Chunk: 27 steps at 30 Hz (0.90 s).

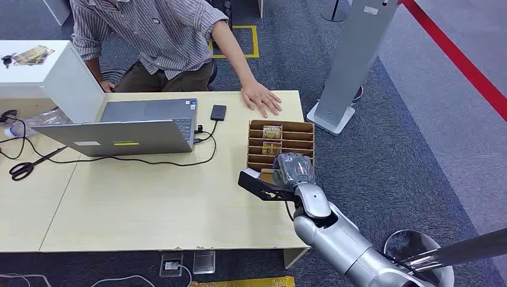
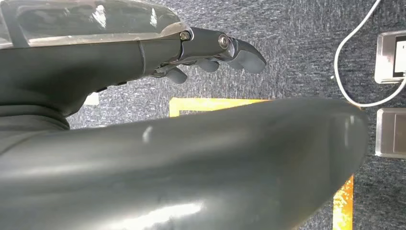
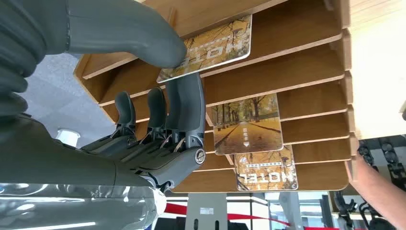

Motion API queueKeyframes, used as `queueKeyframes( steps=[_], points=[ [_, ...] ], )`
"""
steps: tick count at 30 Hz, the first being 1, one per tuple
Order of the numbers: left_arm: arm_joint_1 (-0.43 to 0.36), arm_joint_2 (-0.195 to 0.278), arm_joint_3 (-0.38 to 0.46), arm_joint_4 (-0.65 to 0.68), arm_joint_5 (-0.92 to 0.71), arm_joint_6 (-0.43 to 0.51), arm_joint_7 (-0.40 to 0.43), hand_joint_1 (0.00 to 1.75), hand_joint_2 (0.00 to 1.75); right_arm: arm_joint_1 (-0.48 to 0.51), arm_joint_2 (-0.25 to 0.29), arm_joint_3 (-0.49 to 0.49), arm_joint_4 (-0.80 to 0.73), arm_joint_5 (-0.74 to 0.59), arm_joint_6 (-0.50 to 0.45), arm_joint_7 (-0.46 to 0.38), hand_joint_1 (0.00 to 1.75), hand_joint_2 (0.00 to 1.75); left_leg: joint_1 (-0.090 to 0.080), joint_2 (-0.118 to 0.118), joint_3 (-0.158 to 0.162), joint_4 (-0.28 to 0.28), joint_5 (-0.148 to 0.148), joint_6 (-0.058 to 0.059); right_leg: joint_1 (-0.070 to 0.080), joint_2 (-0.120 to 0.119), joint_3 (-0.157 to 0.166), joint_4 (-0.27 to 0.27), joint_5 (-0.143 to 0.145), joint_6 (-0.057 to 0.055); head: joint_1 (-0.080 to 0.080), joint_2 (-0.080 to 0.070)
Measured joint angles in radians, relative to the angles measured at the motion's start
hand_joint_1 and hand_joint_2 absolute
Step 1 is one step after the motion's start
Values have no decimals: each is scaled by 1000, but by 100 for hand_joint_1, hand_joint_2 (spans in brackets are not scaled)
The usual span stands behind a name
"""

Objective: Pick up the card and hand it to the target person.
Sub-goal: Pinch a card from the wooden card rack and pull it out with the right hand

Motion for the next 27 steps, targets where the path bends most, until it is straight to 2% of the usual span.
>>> queueKeyframes(
  steps=[5,17,21,27],
  points=[
    [0,0,0,0,0,0,4,0,0,0,1,0,3,0,4,2,116,175,0,0,0,0,0,0,0,0,0,0,0,0,0,0],
    [0,0,0,0,0,0,4,0,0,0,2,0,3,-10,11,-2,98,175,0,0,0,0,0,0,0,0,0,0,0,0,0,0],
    [0,0,0,0,0,-1,2,0,0,0,9,1,3,-12,10,-10,107,175,0,0,0,0,0,0,0,0,0,0,0,0,0,0],
    [0,0,0,0,0,-1,2,0,0,0,19,2,6,-19,2,-18,108,175,0,0,0,0,0,0,0,0,0,0,0,0,0,0]
  ],
)
